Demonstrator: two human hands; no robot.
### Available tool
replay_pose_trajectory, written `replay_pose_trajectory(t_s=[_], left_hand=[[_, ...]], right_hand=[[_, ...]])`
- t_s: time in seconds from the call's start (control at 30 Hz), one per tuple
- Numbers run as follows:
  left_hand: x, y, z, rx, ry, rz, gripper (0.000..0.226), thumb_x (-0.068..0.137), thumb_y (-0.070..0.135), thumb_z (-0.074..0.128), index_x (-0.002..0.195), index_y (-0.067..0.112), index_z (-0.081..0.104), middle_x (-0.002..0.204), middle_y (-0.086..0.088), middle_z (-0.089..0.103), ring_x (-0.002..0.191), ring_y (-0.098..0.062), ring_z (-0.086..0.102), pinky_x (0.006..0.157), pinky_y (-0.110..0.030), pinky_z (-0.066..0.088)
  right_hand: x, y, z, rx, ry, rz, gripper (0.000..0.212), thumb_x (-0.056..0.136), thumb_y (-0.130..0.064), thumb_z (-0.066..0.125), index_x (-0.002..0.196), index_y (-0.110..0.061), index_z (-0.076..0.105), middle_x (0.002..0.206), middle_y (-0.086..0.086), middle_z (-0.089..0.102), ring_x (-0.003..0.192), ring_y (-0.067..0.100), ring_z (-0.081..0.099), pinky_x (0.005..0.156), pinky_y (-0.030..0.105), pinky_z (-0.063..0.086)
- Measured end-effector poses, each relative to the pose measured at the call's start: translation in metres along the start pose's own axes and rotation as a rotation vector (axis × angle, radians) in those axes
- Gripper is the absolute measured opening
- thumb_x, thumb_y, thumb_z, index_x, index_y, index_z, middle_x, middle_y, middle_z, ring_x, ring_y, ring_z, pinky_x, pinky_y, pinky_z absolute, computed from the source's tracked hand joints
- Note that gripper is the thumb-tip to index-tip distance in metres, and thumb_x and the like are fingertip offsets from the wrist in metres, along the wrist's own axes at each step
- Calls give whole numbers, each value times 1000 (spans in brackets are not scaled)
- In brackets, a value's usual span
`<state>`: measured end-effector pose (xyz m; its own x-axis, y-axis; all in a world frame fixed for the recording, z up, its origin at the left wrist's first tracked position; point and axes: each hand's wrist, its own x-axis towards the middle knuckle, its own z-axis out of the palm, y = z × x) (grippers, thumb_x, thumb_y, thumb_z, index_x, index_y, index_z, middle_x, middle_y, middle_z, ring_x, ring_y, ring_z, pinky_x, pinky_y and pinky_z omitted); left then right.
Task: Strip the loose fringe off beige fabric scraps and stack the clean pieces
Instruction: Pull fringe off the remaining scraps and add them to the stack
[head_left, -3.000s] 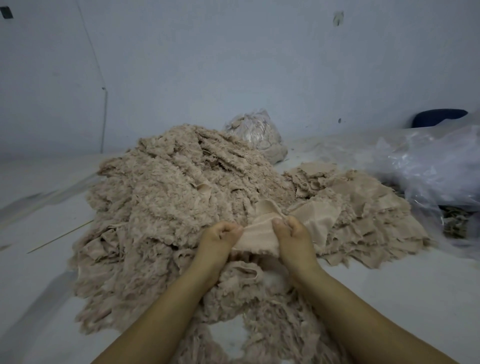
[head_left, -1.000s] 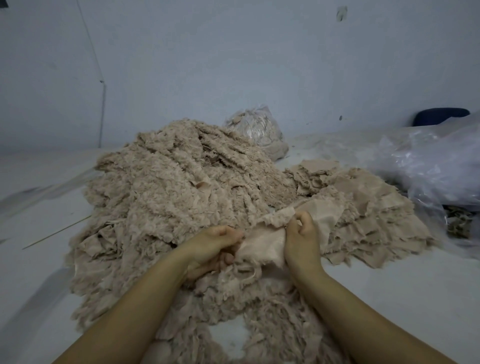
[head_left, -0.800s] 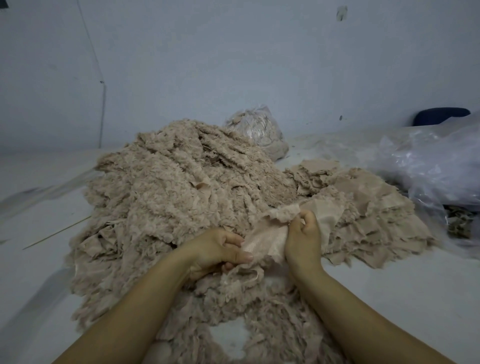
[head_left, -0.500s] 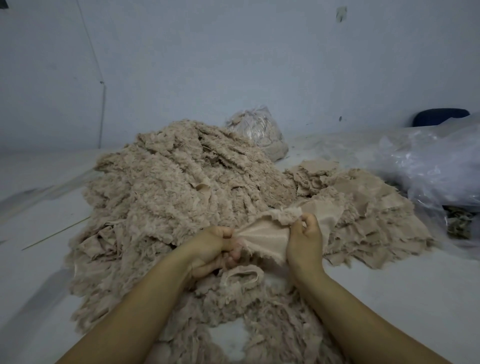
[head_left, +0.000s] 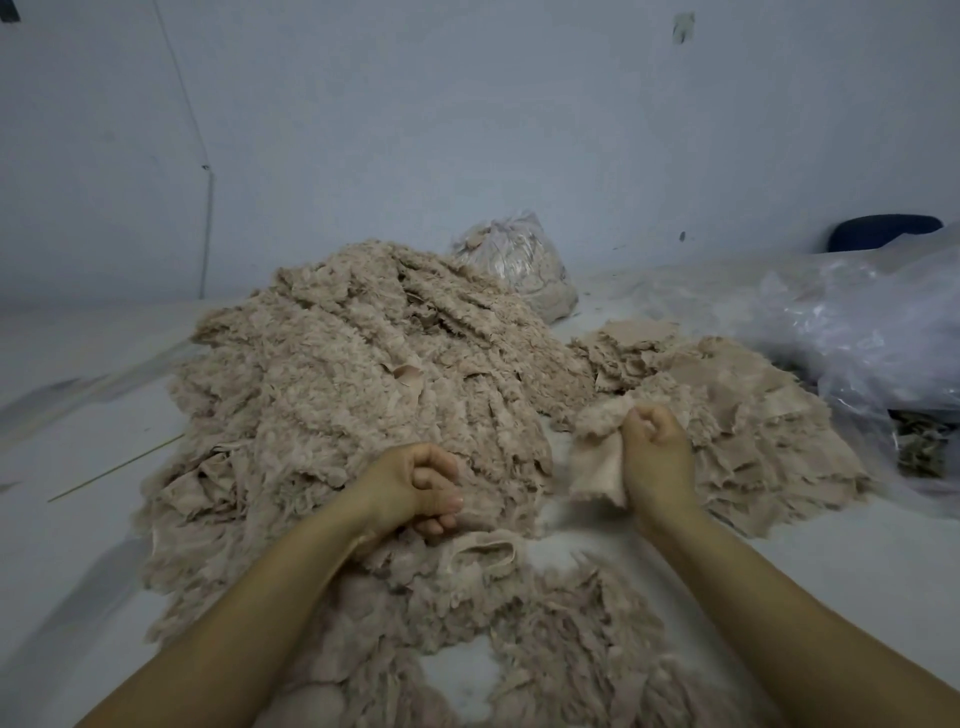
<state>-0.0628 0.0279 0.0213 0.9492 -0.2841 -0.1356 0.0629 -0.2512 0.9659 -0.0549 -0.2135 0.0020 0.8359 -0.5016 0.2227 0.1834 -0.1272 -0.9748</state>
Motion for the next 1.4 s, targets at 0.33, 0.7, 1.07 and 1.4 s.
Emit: replay_pose_trajectory(t_s=[0.33,0.7,1.07,1.4], left_hand=[[10,12,29,521,-93,62,21,92,5,56,85,20,70,86,3,70,74,-6,63,68,-17,51],[-3,12,-2,1052,-405,195,23,88,21,64,110,21,66,116,11,63,108,-6,57,95,-24,45],[-4,4,2,796,-107,301,10,91,31,61,93,23,66,93,9,61,86,-4,56,79,-21,45],[-9,-5,7,847,-380,288,19,90,11,62,108,16,68,114,6,60,111,-7,53,98,-16,39]], right_hand=[[57,-40,-17,-115,0,8,23,96,-13,46,79,-13,62,84,8,62,77,24,55,68,32,43],[-21,-2,4,-692,-340,-255,26,93,-34,54,116,-23,57,124,2,50,121,21,41,103,39,35],[5,38,-10,-1176,-401,-411,43,98,-46,38,139,-33,41,156,2,22,143,22,14,113,46,9],[36,47,-61,-1390,-417,-466,43,95,-58,36,127,-35,54,140,-4,46,137,16,29,112,40,13]])
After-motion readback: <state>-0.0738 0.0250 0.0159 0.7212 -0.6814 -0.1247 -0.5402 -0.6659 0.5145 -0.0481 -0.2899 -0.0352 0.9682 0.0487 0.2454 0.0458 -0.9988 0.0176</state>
